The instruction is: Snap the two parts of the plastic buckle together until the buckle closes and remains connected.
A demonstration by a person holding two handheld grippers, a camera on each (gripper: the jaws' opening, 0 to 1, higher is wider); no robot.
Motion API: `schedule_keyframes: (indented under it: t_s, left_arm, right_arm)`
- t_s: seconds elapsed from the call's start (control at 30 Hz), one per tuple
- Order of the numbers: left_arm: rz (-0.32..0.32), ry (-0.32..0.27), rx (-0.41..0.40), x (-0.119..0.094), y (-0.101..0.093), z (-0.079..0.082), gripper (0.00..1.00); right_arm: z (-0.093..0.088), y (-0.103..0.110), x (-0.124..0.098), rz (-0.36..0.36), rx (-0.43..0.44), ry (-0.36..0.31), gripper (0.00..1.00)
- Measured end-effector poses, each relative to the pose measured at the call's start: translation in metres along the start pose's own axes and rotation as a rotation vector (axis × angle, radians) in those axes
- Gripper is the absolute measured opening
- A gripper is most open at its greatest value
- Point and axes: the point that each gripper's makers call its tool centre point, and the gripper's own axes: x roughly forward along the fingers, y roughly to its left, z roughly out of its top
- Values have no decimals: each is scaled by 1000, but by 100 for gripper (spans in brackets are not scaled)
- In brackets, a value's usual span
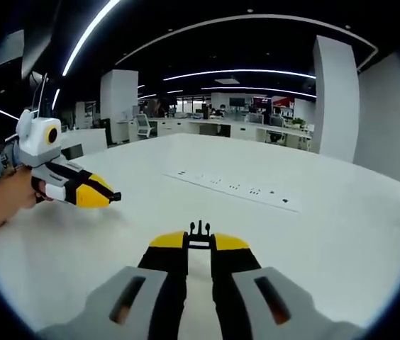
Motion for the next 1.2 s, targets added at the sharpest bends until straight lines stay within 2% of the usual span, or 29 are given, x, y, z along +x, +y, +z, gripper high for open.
schedule_keyframes:
  t_s: [0.17,0.37,0.53,0.63,0.73,0.83,0.97,1.03,1.2]
  left_arm:
    - [-34,-28,-23,-9,-11,2,11]
    - [-29,-49,5,-14,-13,9,11]
    - [-32,-45,34,-15,-11,2,11]
    - [-32,-43,33,-16,-11,1,11]
    - [-18,-45,6,-16,-4,2,11]
    - [-18,-47,-10,-17,1,5,11]
    - [-38,-97,-11,-26,0,16,11]
    - [-68,-87,-17,-27,-5,14,11]
    - [-83,-46,14,-30,-8,3,11]
  right_arm:
    - [1,4,-7,-2,-12,-13,10]
    - [11,1,-15,-5,59,-81,10]
    - [-1,6,-17,1,4,-54,10]
    - [2,8,-20,3,3,-61,10]
    - [-5,9,-24,-22,-29,-30,10]
    - [-6,11,-24,-12,-46,-38,10]
    - [-7,20,-30,3,-55,-47,10]
    - [-10,21,-30,6,-64,-38,10]
    - [-3,24,-36,16,-58,-71,10]
